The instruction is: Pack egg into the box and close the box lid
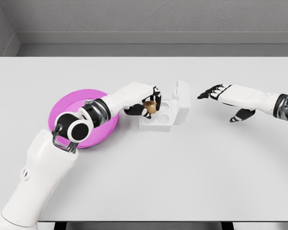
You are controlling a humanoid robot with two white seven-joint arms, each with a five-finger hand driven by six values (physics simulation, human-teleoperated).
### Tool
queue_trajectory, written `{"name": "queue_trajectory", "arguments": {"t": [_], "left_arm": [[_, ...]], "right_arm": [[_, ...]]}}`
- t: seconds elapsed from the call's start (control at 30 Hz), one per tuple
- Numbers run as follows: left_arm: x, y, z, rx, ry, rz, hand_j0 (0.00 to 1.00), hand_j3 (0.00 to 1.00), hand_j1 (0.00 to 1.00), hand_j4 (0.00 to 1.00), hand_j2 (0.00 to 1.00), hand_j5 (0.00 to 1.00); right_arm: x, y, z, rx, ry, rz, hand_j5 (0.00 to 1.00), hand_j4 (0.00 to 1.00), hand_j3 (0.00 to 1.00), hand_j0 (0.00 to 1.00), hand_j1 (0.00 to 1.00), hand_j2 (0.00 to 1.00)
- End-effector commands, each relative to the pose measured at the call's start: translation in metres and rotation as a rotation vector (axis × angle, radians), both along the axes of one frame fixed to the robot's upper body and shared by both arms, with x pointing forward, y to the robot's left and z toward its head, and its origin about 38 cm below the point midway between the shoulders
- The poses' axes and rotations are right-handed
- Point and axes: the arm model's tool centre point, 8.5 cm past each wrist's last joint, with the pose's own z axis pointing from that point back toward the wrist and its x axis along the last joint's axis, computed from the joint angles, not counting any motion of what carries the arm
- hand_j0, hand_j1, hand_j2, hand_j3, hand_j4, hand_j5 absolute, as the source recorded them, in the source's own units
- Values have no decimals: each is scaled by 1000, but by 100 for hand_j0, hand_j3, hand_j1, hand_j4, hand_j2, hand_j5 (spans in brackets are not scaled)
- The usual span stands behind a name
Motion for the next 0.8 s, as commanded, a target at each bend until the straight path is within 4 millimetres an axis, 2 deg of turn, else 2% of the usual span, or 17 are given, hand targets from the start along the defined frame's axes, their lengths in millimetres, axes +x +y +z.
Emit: {"name": "queue_trajectory", "arguments": {"t": [0.0, 0.1, 0.2, 0.3, 0.47, 0.67, 0.77], "left_arm": [[1, -1, -3, -7, 13, 1, 26, 26, 26, 26, 26, 26], [1, -5, -3, -15, 15, -2, 30, 30, 30, 30, 30, 30], [1, -5, -2, -15, 13, -3, 54, 54, 54, 54, 54, 54], [1, -5, -2, -15, 13, -3, 67, 67, 67, 67, 67, 67], [0, -4, -3, -17, 14, -1, 72, 72, 72, 72, 72, 72], [2, 8, -1, -24, 12, 26, 85, 85, 85, 85, 85, 85], [5, 17, 1, -26, 7, 44, 100, 100, 100, 100, 100, 100]], "right_arm": [[1, 0, 2, 6, -1, -3, 100, 100, 100, 100, 100, 100], [0, -1, 1, 4, 2, -3, 100, 100, 100, 100, 100, 100], [0, -1, 1, 4, 2, -3, 100, 100, 100, 100, 100, 100], [1, -1, 1, 4, 2, -5, 100, 100, 100, 100, 100, 100], [1, -1, 0, 4, 3, -6, 100, 100, 100, 100, 100, 100], [0, -1, 1, 3, 2, -5, 100, 100, 100, 100, 100, 100], [0, -1, 1, 4, 1, -4, 100, 100, 100, 100, 100, 100]]}}
